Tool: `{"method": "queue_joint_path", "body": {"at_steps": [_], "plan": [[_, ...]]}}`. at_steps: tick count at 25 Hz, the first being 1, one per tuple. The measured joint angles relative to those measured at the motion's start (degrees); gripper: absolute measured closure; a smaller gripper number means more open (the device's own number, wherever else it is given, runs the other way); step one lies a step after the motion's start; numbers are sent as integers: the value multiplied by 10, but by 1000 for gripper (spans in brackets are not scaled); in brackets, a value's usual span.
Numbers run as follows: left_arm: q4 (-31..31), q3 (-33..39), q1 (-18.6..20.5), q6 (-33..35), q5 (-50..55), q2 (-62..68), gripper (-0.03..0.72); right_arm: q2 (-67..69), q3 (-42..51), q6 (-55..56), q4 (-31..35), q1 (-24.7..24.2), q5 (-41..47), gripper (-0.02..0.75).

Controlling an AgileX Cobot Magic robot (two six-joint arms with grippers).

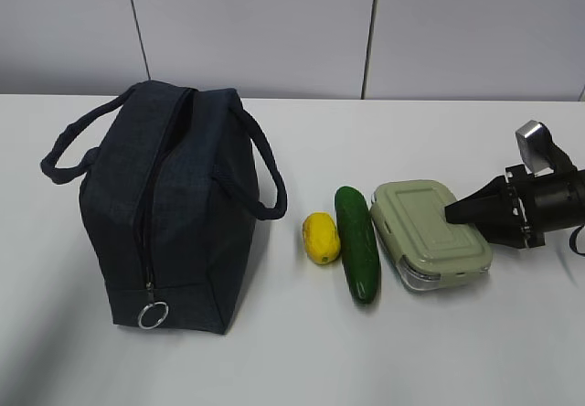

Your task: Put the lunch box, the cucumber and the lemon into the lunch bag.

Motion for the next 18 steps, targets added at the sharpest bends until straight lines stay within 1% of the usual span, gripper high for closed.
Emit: {"method": "queue_joint_path", "body": {"at_steps": [4,6,14,18], "plan": [[-32,-30,0,38,-20,70,419,0,0,0,0,0,0,377],[-39,-50,-8,48,-29,104,419,0,0,0,0,0,0,377],[-44,-121,-79,60,-74,216,419,0,0,0,0,0,0,377],[-34,-145,-95,65,-77,266,415,0,0,0,0,0,0,377]]}}
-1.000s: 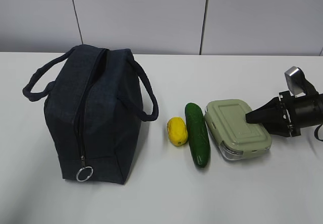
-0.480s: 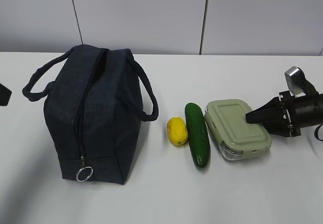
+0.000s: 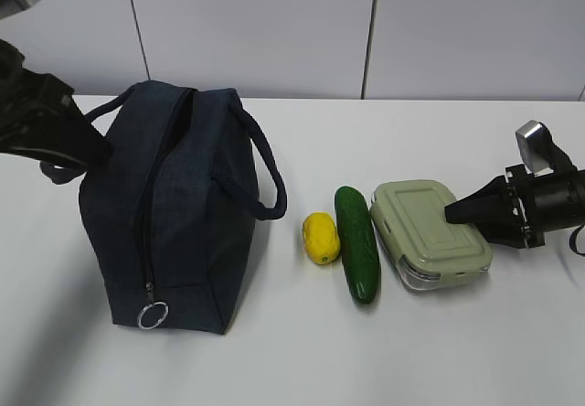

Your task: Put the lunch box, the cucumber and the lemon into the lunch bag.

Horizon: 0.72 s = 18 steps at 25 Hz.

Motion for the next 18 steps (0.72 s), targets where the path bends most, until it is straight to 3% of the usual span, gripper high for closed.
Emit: {"method": "queue_joint_path", "body": {"at_steps": [7,12,14,18], "plan": [[29,-6,-1,3,-23,40,321,0,0,2,0,0,1,377],[33,-6,-1,3,-39,53,319,0,0,2,0,0,1,377],[36,-6,-1,3,-40,61,370,0,0,3,0,0,1,377],[40,-6,-1,3,-43,64,604,0,0,7,-1,0,1,377]]}}
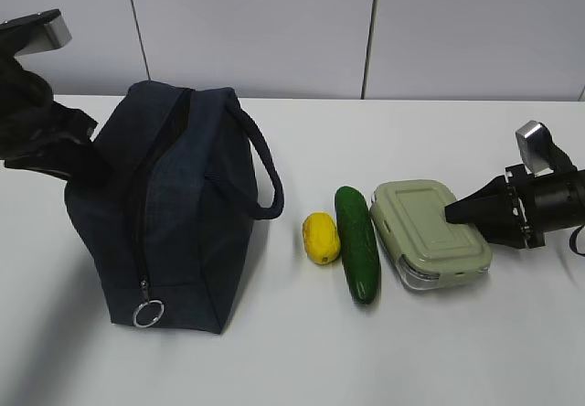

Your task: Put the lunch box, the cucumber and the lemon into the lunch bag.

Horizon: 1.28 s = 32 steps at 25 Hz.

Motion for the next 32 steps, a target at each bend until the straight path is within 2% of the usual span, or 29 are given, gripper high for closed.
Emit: {"method": "queue_joint_path", "body": {"at_steps": [1,4,18,27,32], "plan": [[2,0,0,0,-3,0,640,0,0,2,0,0,0,377],[3,0,0,0,-9,0,664,0,0,3,0,0,0,377],[34,0,0,0,-9,0,669,-1,0,25,22,3,-12,378],[51,-4,0,-1,-1,0,669,-40,0,50,18,6,-62,381],[60,-4,0,-2,1,0,669,-56,-8,63,22,38,-62,382]]}}
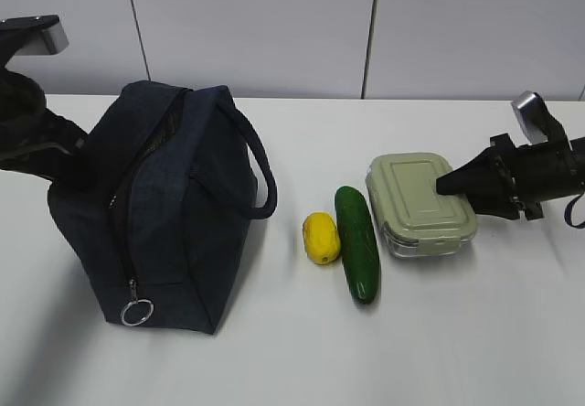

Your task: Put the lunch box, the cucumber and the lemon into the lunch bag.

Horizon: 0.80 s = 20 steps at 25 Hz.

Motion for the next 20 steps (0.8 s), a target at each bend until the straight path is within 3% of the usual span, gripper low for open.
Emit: {"method": "queue_joint_path", "body": {"at_steps": [13,20], "plan": [[41,-6,0,-28,15,0,671,-63,-77,68,12,80,7,384],[89,-83,0,-59,65,3,671,-97,-101,87,25,116,17,384]]}}
